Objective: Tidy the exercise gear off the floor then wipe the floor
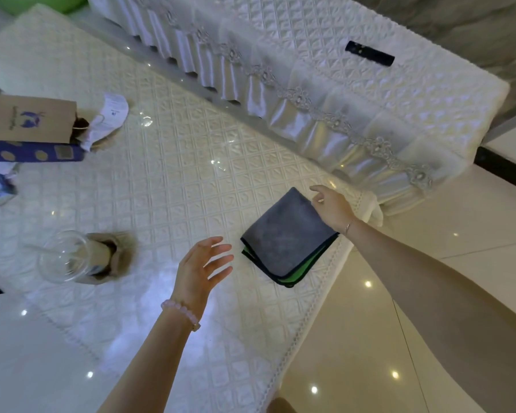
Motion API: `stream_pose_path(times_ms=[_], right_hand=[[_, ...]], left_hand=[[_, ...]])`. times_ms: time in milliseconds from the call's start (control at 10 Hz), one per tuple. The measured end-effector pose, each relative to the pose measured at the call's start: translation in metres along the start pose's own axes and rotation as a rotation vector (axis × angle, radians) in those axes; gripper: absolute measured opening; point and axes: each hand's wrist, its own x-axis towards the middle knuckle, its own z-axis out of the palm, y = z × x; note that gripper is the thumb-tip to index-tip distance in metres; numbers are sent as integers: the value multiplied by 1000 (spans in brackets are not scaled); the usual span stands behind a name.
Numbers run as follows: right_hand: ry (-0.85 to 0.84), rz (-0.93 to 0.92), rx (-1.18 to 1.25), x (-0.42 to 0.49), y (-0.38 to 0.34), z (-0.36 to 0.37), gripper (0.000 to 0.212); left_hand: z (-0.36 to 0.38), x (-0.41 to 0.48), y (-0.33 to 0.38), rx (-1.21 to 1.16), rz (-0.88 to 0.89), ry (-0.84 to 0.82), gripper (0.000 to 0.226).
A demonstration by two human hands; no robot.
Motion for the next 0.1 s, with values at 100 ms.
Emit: stream_pose_path(times_ms=[100], right_hand=[[18,68,162,-16,4,-4,33]], left_hand=[[0,-9,9,-31,11,-22,23]])
